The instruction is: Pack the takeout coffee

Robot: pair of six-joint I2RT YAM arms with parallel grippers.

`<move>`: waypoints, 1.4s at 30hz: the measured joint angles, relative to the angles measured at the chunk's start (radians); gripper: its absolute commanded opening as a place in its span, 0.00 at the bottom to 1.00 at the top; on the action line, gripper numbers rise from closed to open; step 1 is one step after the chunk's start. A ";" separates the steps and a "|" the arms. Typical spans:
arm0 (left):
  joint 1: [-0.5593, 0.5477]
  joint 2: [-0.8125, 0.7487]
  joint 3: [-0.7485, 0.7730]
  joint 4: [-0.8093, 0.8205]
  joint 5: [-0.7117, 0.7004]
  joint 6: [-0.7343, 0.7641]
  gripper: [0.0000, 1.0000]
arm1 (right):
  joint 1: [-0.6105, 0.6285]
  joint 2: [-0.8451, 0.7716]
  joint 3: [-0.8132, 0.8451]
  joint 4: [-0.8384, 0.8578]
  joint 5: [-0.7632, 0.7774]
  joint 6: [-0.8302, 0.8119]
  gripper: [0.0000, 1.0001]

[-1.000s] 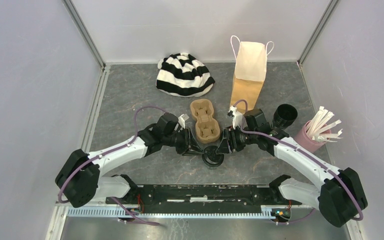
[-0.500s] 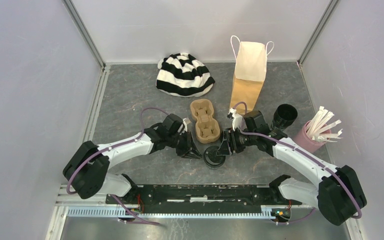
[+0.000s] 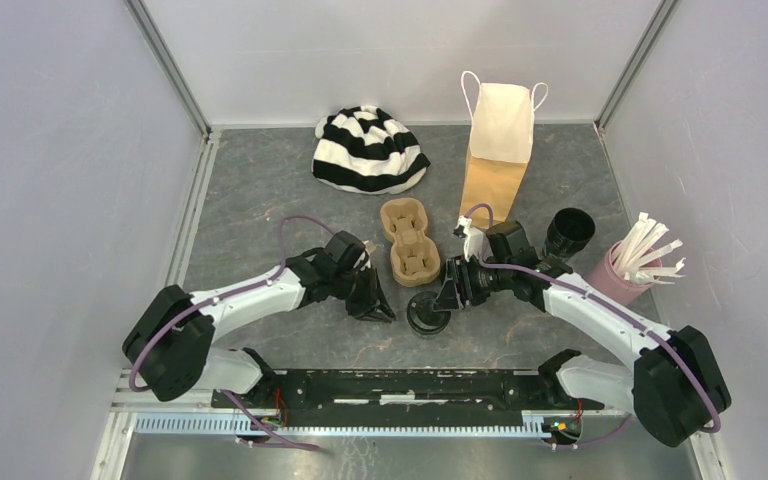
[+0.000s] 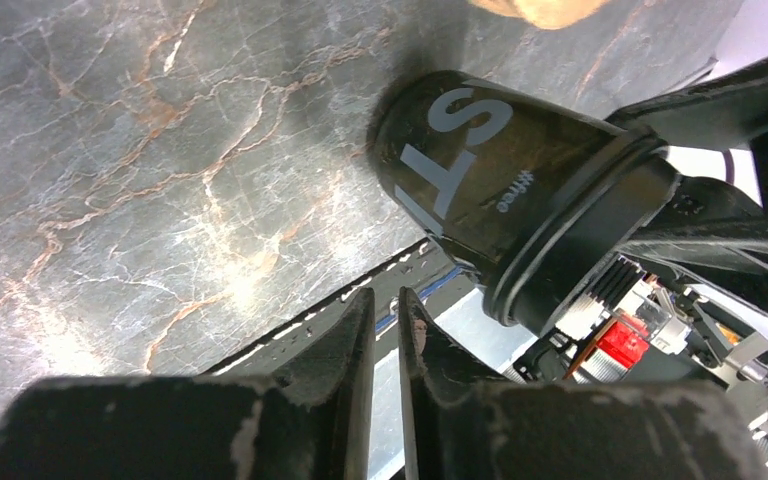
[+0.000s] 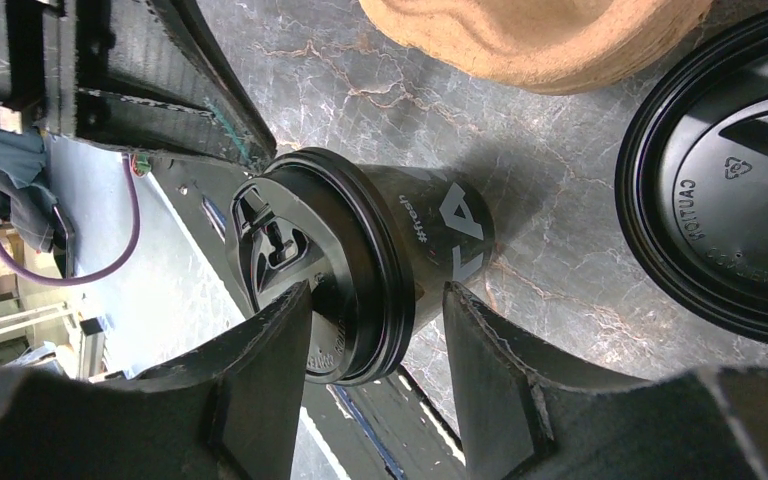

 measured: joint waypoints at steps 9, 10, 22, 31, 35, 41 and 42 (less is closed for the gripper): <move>0.000 -0.057 0.041 0.013 0.000 0.005 0.53 | -0.001 0.006 0.000 0.002 -0.013 -0.002 0.55; 0.000 -0.069 0.041 0.018 0.001 0.005 0.59 | -0.001 0.006 0.000 0.002 -0.013 -0.003 0.55; -0.054 0.013 0.103 0.108 0.054 0.007 0.57 | -0.001 0.006 0.000 0.002 -0.013 -0.007 0.55; -0.062 0.093 0.052 0.195 0.069 0.012 0.40 | -0.106 -0.013 -0.086 0.074 -0.116 -0.016 0.61; -0.061 0.082 0.029 0.238 0.081 0.005 0.43 | -0.138 0.001 -0.067 0.034 -0.172 -0.052 0.73; -0.061 0.055 0.030 0.188 0.077 0.005 0.60 | -0.152 -0.047 -0.059 0.036 -0.236 -0.042 0.73; -0.061 0.050 0.030 0.180 0.076 0.005 0.64 | -0.152 -0.054 -0.072 0.052 -0.253 -0.037 0.72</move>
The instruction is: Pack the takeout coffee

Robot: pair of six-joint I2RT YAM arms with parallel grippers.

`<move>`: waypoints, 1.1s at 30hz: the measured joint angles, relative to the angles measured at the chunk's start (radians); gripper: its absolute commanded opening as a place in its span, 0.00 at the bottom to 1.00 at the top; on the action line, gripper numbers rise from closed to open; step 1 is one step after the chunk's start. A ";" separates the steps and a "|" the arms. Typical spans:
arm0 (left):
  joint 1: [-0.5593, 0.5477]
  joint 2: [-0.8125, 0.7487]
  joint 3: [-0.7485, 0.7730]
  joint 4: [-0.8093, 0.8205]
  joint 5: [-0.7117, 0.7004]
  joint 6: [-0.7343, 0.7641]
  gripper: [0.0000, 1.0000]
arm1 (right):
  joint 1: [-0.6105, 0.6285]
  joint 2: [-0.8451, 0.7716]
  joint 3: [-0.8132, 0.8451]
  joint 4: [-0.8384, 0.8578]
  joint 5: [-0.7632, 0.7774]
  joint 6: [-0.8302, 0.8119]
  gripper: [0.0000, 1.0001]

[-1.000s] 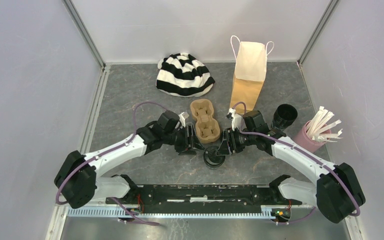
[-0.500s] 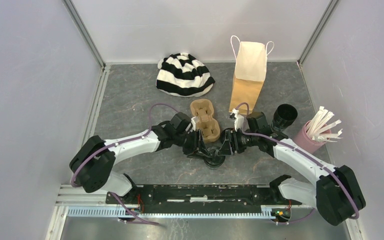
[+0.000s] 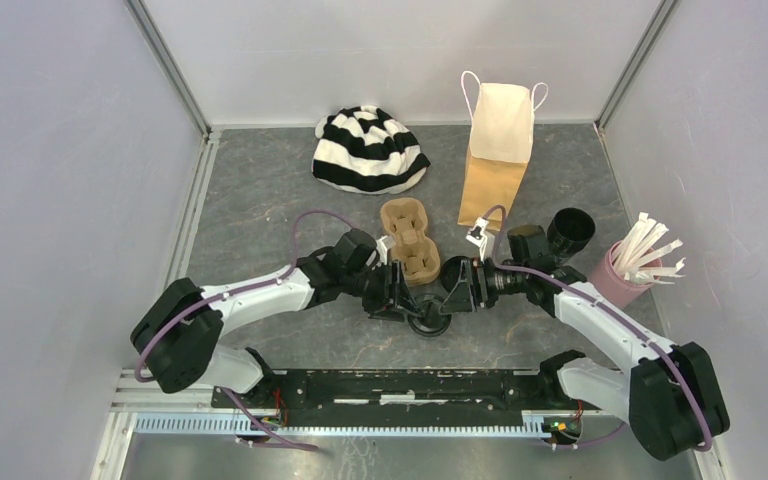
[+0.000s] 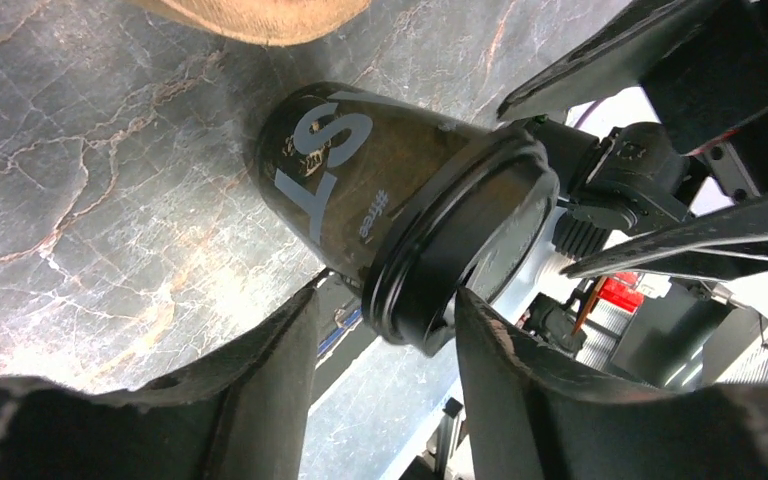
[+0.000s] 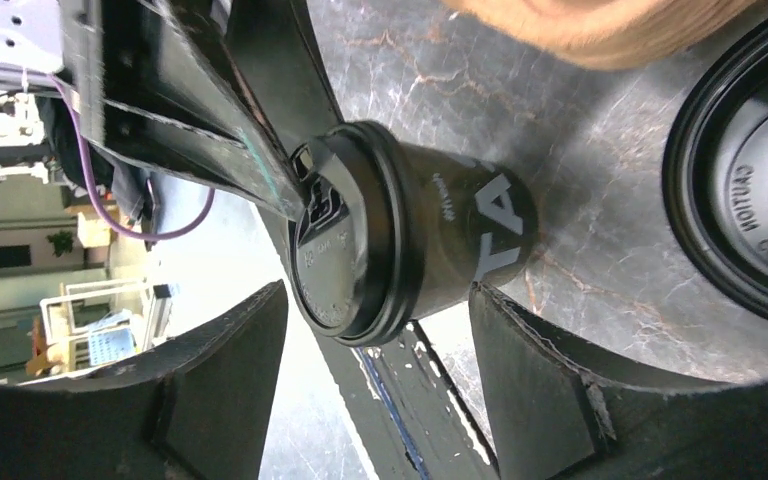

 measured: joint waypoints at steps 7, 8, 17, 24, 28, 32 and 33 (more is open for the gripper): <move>0.000 -0.047 0.005 -0.014 0.002 0.000 0.73 | 0.000 0.031 -0.051 0.019 -0.045 0.006 0.59; 0.000 -0.050 0.005 -0.012 0.003 0.000 0.71 | 0.000 0.037 -0.051 0.025 -0.048 0.005 0.59; 0.000 -0.055 -0.018 0.022 0.005 -0.002 0.47 | 0.000 0.062 -0.082 0.075 -0.068 0.005 0.52; 0.000 -0.066 -0.118 0.152 0.045 -0.024 0.42 | -0.011 0.072 -0.164 0.207 -0.135 0.056 0.51; 0.000 -0.076 -0.124 0.161 0.045 -0.027 0.49 | -0.012 0.076 -0.148 0.195 -0.134 0.054 0.58; 0.000 -0.077 -0.103 0.117 0.029 -0.026 0.59 | -0.011 0.076 -0.107 0.150 -0.105 0.049 0.65; 0.000 -0.077 -0.091 0.101 0.024 -0.026 0.62 | -0.011 0.076 -0.095 0.139 -0.098 0.050 0.67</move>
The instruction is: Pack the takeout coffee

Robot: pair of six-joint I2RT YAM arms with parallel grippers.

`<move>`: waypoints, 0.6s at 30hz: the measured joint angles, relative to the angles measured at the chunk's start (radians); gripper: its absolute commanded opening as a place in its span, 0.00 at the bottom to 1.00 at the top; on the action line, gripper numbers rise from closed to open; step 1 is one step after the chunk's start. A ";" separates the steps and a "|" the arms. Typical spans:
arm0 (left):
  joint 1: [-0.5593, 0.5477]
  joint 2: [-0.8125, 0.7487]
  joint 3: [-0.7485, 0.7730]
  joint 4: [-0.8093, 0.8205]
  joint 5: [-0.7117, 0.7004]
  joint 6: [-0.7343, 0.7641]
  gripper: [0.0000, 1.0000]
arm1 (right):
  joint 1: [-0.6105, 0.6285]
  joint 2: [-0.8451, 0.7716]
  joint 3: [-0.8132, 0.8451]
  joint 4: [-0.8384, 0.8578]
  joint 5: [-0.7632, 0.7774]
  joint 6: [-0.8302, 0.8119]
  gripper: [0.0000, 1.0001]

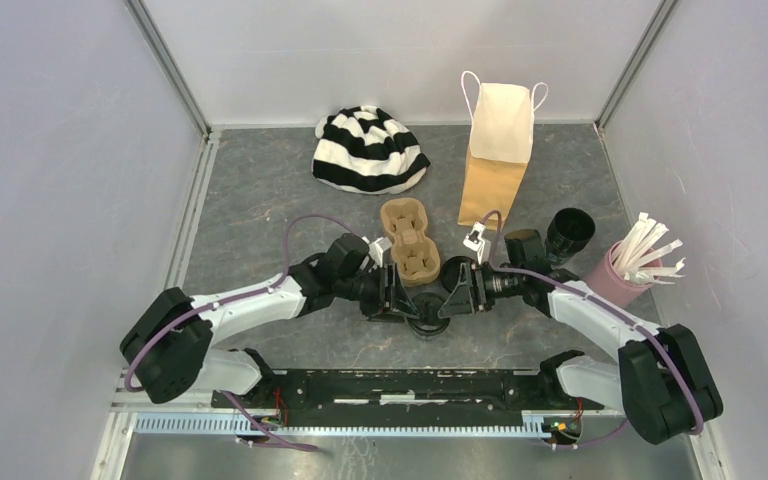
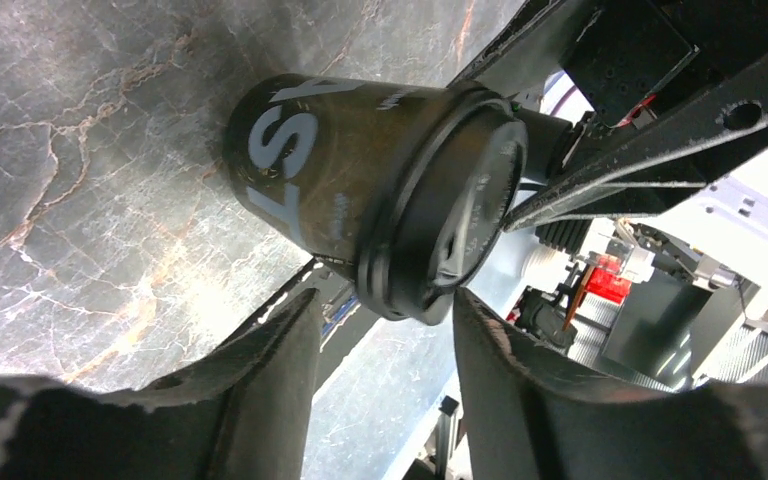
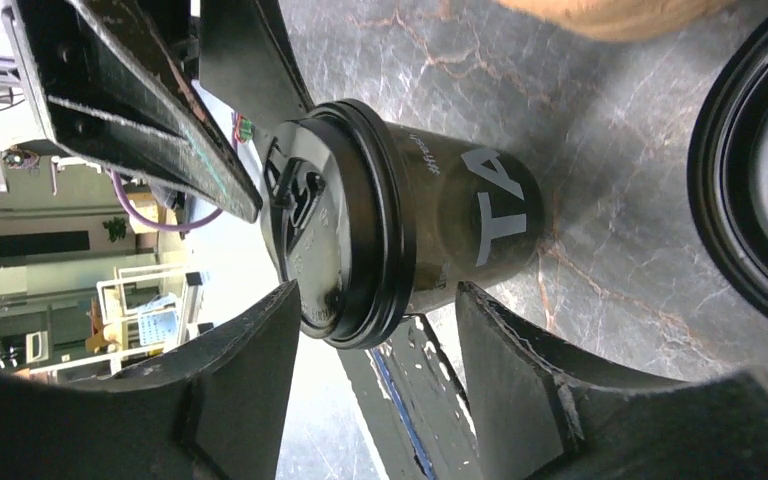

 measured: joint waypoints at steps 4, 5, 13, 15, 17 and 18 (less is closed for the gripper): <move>0.000 0.000 0.051 -0.047 -0.020 0.003 0.68 | 0.000 0.003 0.051 -0.022 0.020 0.000 0.70; 0.000 0.000 0.056 -0.049 -0.021 0.003 0.68 | 0.000 0.007 0.058 -0.021 0.021 0.000 0.70; 0.000 0.006 0.069 -0.076 -0.021 0.004 0.71 | 0.000 0.050 0.069 -0.022 0.029 0.004 0.71; 0.000 0.006 0.069 -0.089 -0.023 0.009 0.77 | 0.000 0.054 0.077 -0.042 0.034 -0.009 0.78; 0.002 0.006 0.075 -0.101 -0.023 0.014 0.78 | -0.002 0.057 0.092 -0.077 0.043 -0.028 0.83; 0.004 0.006 0.079 -0.102 -0.023 0.015 0.78 | -0.003 0.056 0.095 -0.087 0.044 -0.036 0.85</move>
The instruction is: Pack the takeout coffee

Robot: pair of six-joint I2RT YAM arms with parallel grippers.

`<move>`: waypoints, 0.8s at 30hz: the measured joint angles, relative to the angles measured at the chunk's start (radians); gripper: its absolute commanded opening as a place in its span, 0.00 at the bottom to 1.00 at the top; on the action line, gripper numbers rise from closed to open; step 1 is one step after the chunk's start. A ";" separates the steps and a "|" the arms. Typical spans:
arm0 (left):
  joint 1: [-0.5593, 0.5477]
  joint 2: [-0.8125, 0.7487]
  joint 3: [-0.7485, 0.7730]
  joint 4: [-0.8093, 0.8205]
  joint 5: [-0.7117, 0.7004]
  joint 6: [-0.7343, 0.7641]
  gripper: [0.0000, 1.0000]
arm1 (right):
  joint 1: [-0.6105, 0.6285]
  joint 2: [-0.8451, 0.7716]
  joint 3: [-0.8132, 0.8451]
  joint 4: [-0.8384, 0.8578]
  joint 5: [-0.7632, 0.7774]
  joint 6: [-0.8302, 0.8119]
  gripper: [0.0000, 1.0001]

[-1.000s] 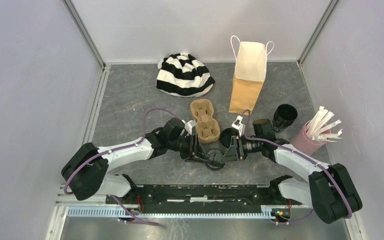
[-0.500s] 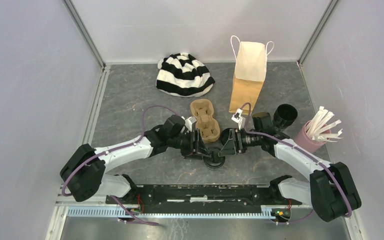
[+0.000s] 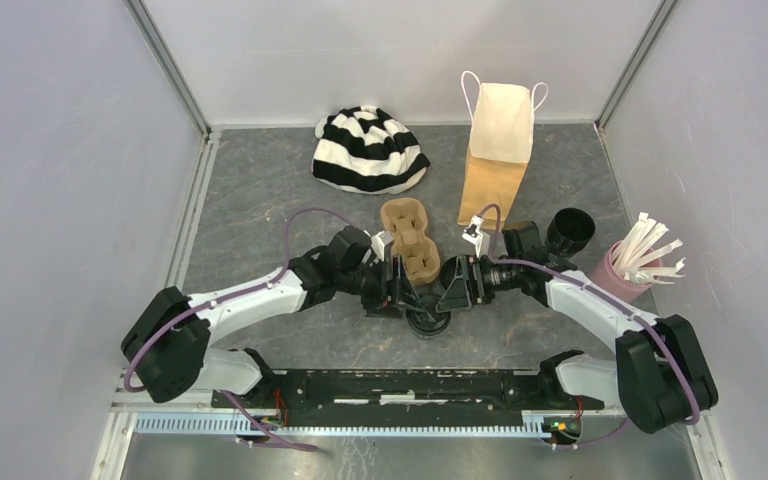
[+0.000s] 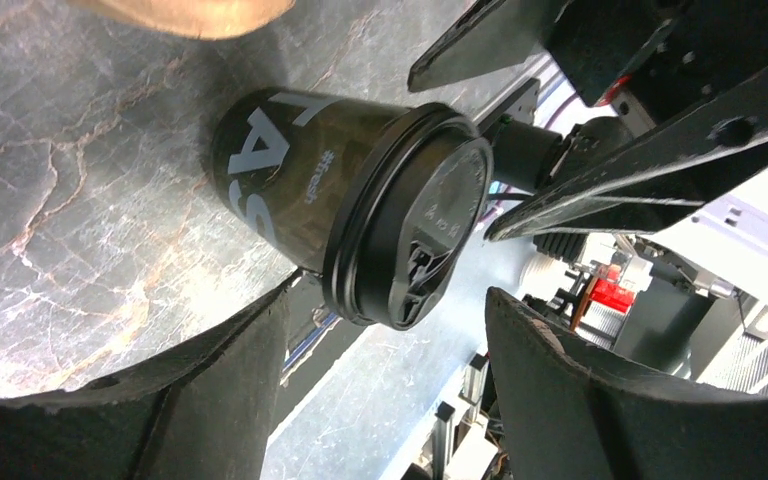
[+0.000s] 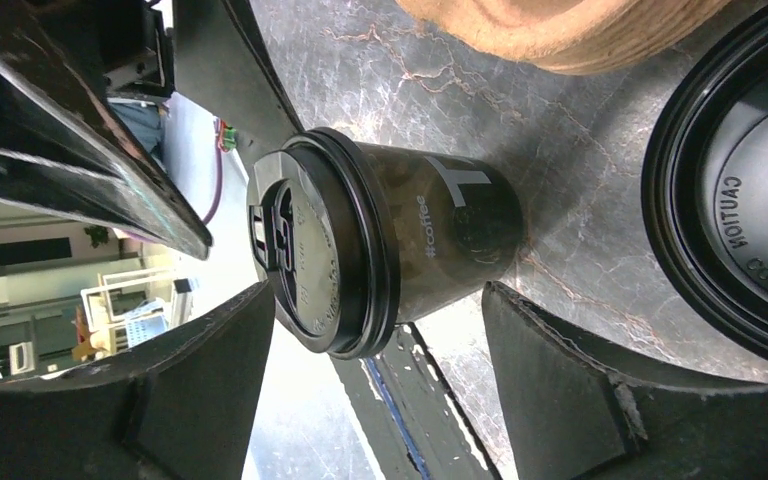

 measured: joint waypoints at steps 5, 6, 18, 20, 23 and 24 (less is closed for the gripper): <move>0.026 0.001 0.023 0.014 0.003 0.000 0.66 | -0.010 -0.036 0.001 -0.047 -0.005 -0.027 0.87; 0.031 0.002 0.023 0.020 0.004 0.000 0.64 | -0.010 -0.043 -0.002 -0.047 -0.008 -0.030 0.86; 0.037 0.040 -0.006 0.062 0.011 0.000 0.38 | -0.010 -0.016 -0.068 0.010 -0.052 -0.017 0.57; 0.039 0.039 -0.026 0.078 0.015 -0.001 0.35 | -0.010 -0.007 -0.076 0.032 -0.057 -0.012 0.55; 0.042 0.035 -0.052 0.117 0.021 -0.002 0.33 | -0.015 0.002 -0.093 0.072 -0.069 -0.004 0.54; 0.042 0.029 -0.065 0.134 0.021 -0.003 0.32 | -0.018 0.002 -0.103 0.090 -0.074 0.003 0.54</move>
